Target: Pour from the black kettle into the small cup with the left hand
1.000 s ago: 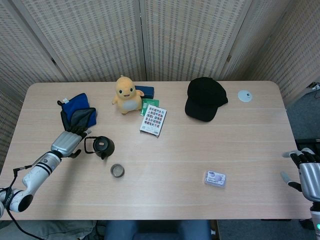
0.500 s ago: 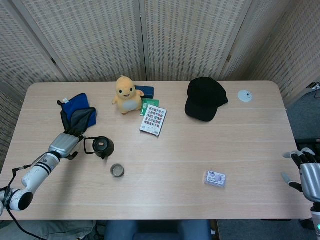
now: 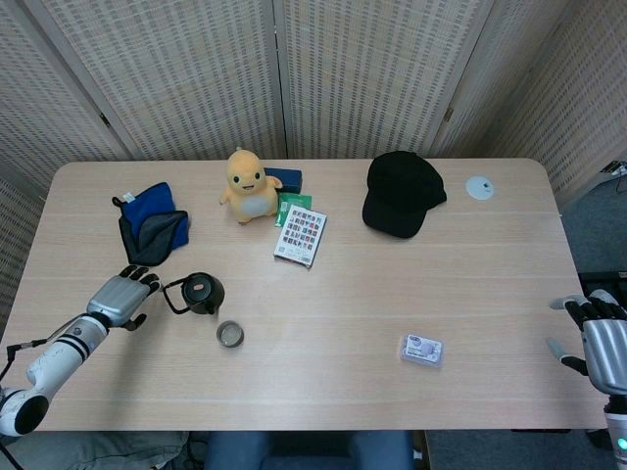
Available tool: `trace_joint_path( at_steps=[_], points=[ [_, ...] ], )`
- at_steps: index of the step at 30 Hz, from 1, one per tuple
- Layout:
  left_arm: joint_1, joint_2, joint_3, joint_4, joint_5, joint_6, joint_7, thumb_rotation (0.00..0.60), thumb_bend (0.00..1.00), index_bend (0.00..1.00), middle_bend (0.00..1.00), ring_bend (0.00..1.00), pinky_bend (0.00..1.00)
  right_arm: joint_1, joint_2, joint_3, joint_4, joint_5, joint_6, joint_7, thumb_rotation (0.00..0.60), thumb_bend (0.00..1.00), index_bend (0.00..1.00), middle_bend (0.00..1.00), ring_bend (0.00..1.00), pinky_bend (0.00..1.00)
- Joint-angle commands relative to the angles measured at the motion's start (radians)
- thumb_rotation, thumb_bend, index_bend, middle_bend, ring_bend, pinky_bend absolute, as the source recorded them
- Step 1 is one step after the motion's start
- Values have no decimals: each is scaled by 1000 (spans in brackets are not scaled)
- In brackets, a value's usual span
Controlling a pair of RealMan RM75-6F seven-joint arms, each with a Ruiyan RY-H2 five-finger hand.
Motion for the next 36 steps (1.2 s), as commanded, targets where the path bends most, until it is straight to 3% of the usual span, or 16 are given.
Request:
trace_joint_path(
  at_steps=[1,6,14,22,36],
  points=[
    [0,38,20,-61,-18,12,30,600,439,217,131,21,0,1,-2,0,1,-1,-1,1,600,170,381,384,315,384],
    [17,44,6,-99,-9,95,31,600,438,183,131,21,0,-2,0,-2,3,-1,2,4,600,170,381,384,314,384],
    [30,13,-16,-83,106,149,-44,600,395,79,65,14,0,-11,3,-4,4,-2,11,9,600,170,381,384,315,384],
    [-7,-54,-31,-65,134,118,-51,600,299,62,42,13,0,-17,4,-5,10,3,13,16,600,170,381,384,315,384],
    [-90,-180,-48,26,32,52,34,600,293,61,40,13,0,-37,16,-9,21,9,29,41,600,169,381,384,315,384]
  ],
)
